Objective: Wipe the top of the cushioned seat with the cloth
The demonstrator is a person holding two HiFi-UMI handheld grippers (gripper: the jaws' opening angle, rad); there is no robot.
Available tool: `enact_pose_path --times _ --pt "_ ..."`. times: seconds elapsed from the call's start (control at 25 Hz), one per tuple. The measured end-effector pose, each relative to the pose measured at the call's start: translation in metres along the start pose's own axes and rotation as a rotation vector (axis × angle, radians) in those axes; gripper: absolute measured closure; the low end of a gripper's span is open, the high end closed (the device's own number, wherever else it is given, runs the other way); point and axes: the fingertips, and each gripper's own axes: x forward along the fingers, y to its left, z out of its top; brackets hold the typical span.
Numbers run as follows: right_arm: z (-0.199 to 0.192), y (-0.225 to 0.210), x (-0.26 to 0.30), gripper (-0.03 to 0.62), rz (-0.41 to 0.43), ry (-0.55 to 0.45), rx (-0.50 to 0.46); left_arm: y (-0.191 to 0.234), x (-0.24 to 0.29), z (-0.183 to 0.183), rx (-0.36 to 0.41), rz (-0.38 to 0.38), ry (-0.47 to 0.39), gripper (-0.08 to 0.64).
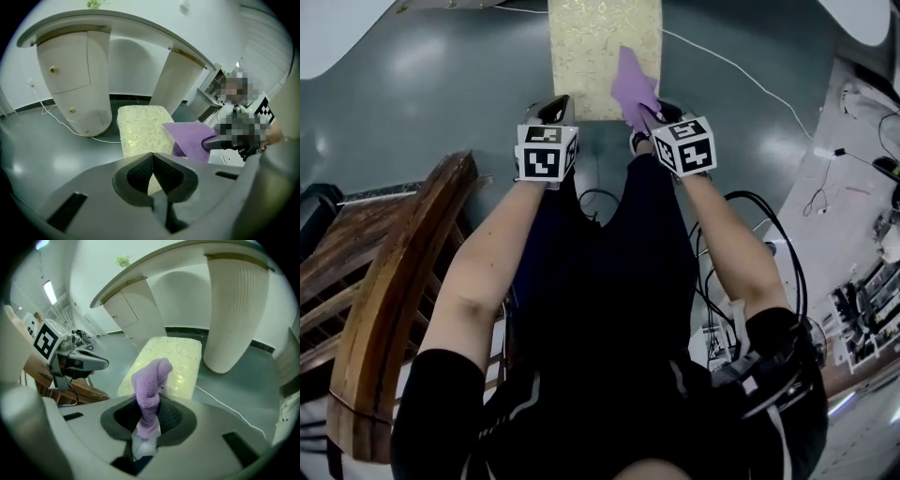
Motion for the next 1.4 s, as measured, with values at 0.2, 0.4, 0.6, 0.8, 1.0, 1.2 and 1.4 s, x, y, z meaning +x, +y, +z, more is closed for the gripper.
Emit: enact_pose_path --times 0.2,0.4,0.6,0.8,1.0,1.2,1.4 --pt "0.055 0.084 0.034 0.505 0.072 -0.012 -0.068 0.057 -0.051 -0.005 -0.021 0.036 -0.020 0.557" --pt "0.049 0.119 0.099 0.505 0.110 0.055 -0.031 0.097 -0.074 -0.023 -0.130 0.119 -0.015 0.557" --pt "0.049 0.111 0.143 0.503 0.125 0.060 -0.071 0.110 -0.061 -0.039 -0.170 0.148 0.011 0.557" --pt "0.047 0.091 0.137 0.492 0.168 0.057 -0.031 0.088 -0.041 -0.041 -0.149 0.139 0.045 0.557" --pt "0.029 0.060 0.118 0.492 0.167 0.089 0.041 0.062 -0.021 -0.031 -0.150 0.132 0.066 0.557" --pt "0.011 0.016 0.096 0.489 0.129 0.093 0.082 0.038 -0.005 -0.010 -0.055 0.102 0.068 0.557" --pt "-0.002 -0.022 0.081 0.482 0.116 0.098 0.150 0.023 0.012 0.005 -0.040 0.106 0.076 0.557"
